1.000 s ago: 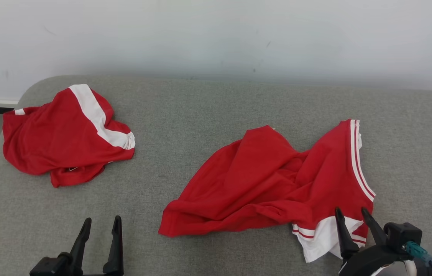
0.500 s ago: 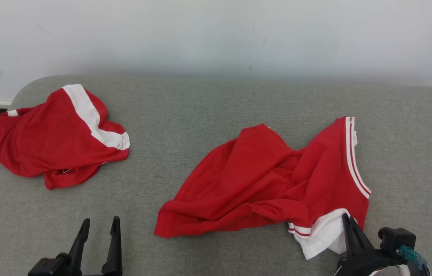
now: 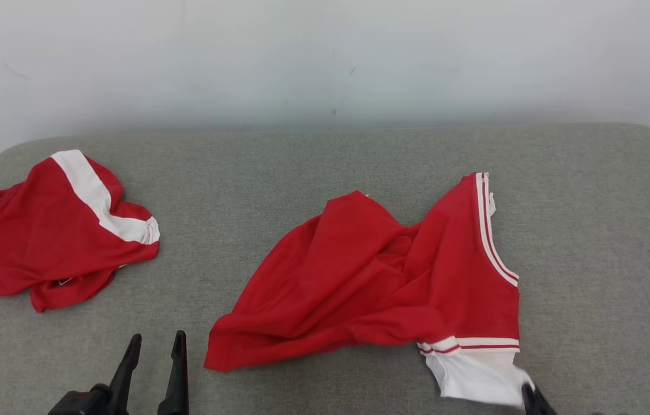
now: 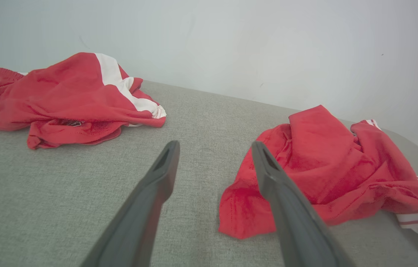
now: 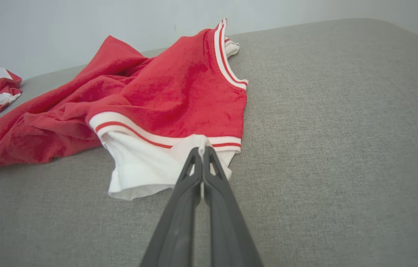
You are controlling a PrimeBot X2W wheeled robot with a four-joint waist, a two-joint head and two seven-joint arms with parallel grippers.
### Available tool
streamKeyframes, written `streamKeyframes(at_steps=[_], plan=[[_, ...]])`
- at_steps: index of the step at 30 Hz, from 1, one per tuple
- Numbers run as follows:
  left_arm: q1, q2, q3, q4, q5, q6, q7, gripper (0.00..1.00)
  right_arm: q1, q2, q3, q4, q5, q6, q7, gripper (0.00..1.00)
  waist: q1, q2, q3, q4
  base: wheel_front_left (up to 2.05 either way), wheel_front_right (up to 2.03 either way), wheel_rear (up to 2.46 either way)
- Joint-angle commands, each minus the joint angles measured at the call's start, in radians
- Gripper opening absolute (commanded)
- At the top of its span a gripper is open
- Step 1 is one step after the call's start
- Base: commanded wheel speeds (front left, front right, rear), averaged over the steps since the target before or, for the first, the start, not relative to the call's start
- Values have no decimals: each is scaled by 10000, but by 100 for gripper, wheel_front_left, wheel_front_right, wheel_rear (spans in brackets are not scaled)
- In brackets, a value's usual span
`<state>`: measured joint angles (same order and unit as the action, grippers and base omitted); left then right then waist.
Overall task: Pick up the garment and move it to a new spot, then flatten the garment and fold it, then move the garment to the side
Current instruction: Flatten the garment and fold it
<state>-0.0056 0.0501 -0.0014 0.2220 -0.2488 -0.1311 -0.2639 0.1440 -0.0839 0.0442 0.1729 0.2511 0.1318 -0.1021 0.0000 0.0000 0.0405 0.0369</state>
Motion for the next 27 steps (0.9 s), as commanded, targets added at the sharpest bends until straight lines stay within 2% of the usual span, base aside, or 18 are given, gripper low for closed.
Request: streamKeyframes(at_steps=[1,4,5,6,11,17,27], plan=[[51,2,17,-16,-84,11,-8,100,319,56,-47,-244,-72,-22,138,0,0,0,-10,-62,0,0,0],[85,2,4,-8,-112,11,-8,100,1169,191,-65,-838,57,-22,628,2,0,0,9,-142,0,0,0],[82,4,-4,4,-115,11,-8,100,1325,205,-57,-994,-18,-22,724,53,0,0,22,-158,0,0,0],[66,4,-6,12,-115,11,-8,100,1476,247,-72,-1271,-34,-22,758,100,0,0,44,-182,0,0,0],[-15,4,0,23,-59,11,-8,100,1364,282,-349,-1797,28,-22,679,100,0,0,12,-82,0,0,0],[9,4,73,-6,-33,11,-8,100,447,-100,-606,-1940,-39,-22,884,100,0,0,31,102,0,0,0],[-210,5,-12,-12,-46,11,-8,100,-2161,-982,-644,-429,-414,-22,1428,100,0,0,261,554,0,0,0]])
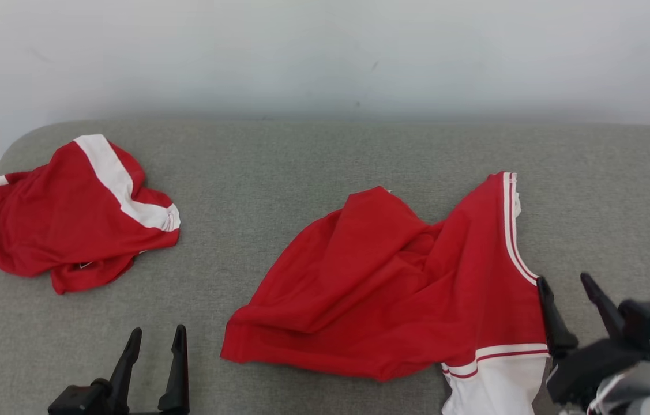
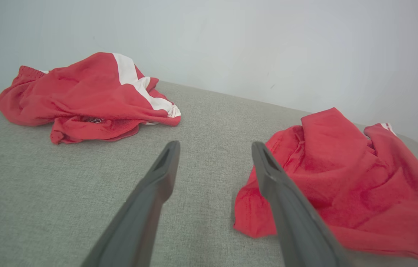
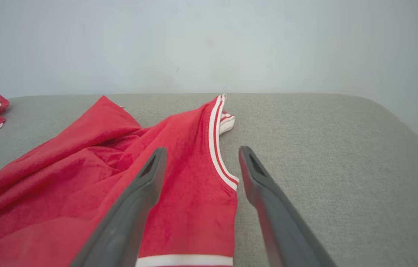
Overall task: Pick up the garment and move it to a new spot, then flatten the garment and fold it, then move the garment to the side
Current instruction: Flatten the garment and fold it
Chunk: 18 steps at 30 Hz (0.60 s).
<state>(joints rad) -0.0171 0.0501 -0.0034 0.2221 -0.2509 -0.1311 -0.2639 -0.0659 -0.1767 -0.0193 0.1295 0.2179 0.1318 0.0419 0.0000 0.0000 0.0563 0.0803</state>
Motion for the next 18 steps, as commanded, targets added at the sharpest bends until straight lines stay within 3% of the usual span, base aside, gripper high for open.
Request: streamKeyframes(at_steps=[1,9,18], plan=[[-135,2,2,-25,-23,11,-8,100,-372,-128,16,266,-95,-22,-30,100,0,0,144,181,0,0,0],[-375,5,-118,-20,-134,11,-8,100,-2089,-498,-100,2793,-287,-22,78,100,0,0,590,789,0,0,0],[-429,2,-89,-41,-204,10,-8,100,-2878,-616,-469,5280,-731,-22,-392,100,0,0,810,948,0,0,0]])
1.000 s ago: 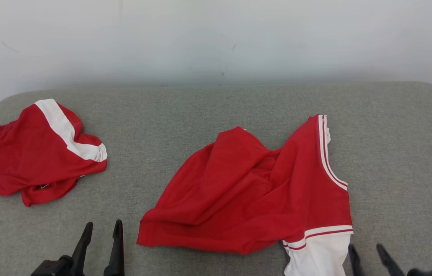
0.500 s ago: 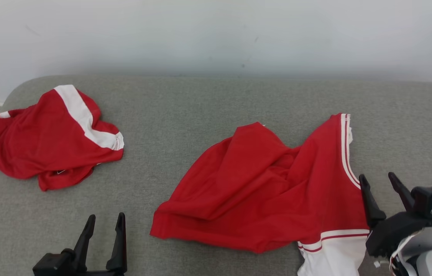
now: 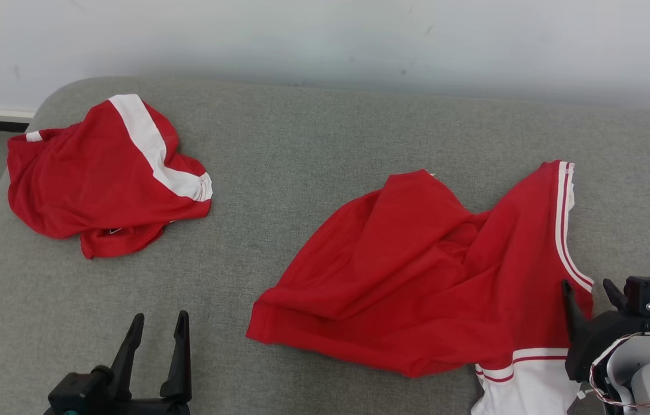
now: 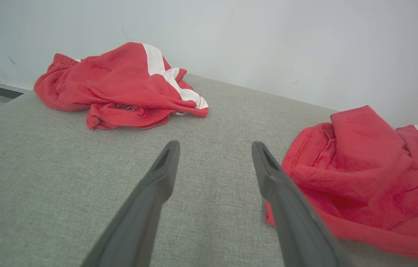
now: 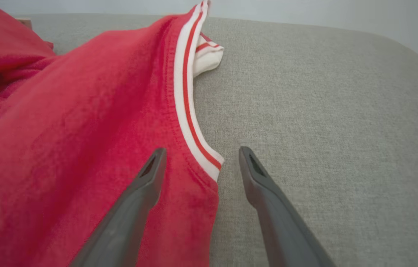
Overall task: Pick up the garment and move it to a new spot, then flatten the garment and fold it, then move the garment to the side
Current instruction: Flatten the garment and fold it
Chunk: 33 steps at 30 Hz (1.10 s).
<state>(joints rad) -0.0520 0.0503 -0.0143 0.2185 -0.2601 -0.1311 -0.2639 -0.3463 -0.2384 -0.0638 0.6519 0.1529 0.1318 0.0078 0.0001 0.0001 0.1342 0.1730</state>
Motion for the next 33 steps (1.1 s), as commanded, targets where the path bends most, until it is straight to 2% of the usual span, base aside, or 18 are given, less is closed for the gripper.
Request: streamKeyframes(at_steps=[1,3,4,5,11,19,21,22,28,33], plan=[[-117,2,28,2,-120,10,-8,100,-126,20,-50,300,-94,-22,-119,100,-1,-1,44,25,0,0,0],[-177,0,43,-3,-107,10,-8,100,-260,92,-43,711,-116,-22,-205,100,-1,-1,81,13,0,0,0],[-194,2,38,-3,-107,10,-8,100,-327,117,-18,920,-88,-22,-156,83,-1,-1,99,7,0,0,0],[-209,0,19,0,-108,10,-8,100,-403,133,16,1108,-51,-22,-132,0,-1,-1,118,4,0,0,0],[-309,2,-58,19,-135,10,-8,100,-1286,-201,37,1669,81,-22,-618,0,-1,-1,197,22,0,0,0],[-332,2,-120,106,-169,10,-8,100,-2559,-1012,-724,2666,-106,-22,-972,0,-1,-1,137,142,0,0,0],[-235,2,-89,108,-131,10,-8,100,-2684,-983,-745,2894,-139,-22,-1100,85,-1,-1,61,129,0,0,0],[-170,3,-69,102,-129,11,-8,100,-2715,-907,-751,2965,-101,-22,-1203,100,-1,-1,19,106,0,0,0],[41,3,52,84,-65,37,-8,100,-2517,-663,-532,2955,-7,-23,-2090,100,-1,-1,-272,-160,0,0,0],[250,3,205,71,53,34,-8,100,-1899,-294,-20,2187,284,-23,-2634,100,-1,-1,-662,-536,0,0,0]])
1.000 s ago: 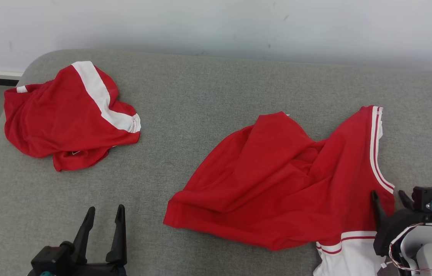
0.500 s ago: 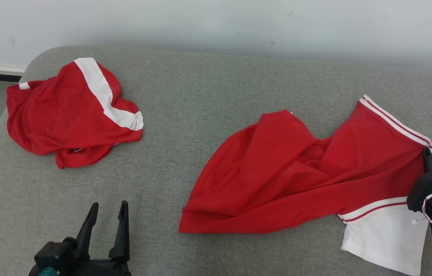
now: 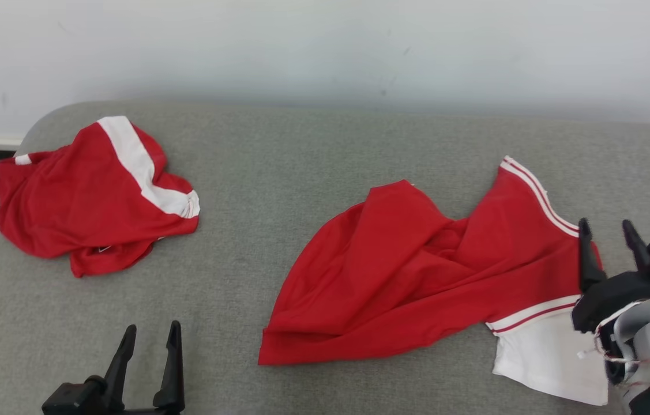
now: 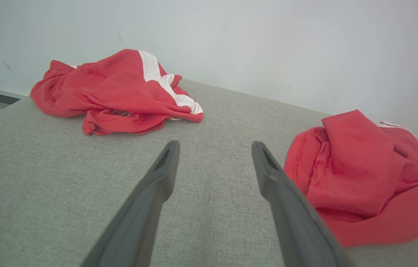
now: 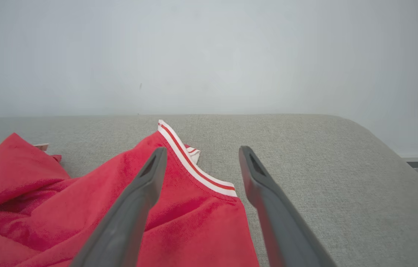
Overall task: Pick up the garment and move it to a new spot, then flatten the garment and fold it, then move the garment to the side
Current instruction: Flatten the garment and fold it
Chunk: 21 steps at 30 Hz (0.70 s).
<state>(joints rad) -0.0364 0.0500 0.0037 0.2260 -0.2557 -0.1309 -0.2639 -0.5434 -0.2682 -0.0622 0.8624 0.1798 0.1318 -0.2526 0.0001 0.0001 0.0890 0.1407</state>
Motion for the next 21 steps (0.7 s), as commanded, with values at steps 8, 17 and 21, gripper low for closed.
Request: streamKeyframes(at_steps=[8,17,21], plan=[[328,4,211,-99,158,25,-8,100,2226,559,615,-3154,543,-23,-117,100,-1,-1,-523,-708,0,0,0],[449,7,165,-55,143,18,-8,100,5036,1561,621,-6541,419,-23,-118,100,-1,-1,-674,-933,0,0,0],[451,6,189,-71,191,16,-8,100,5658,1890,871,-7058,396,-23,-117,100,-1,-1,-673,-1043,0,0,0]])
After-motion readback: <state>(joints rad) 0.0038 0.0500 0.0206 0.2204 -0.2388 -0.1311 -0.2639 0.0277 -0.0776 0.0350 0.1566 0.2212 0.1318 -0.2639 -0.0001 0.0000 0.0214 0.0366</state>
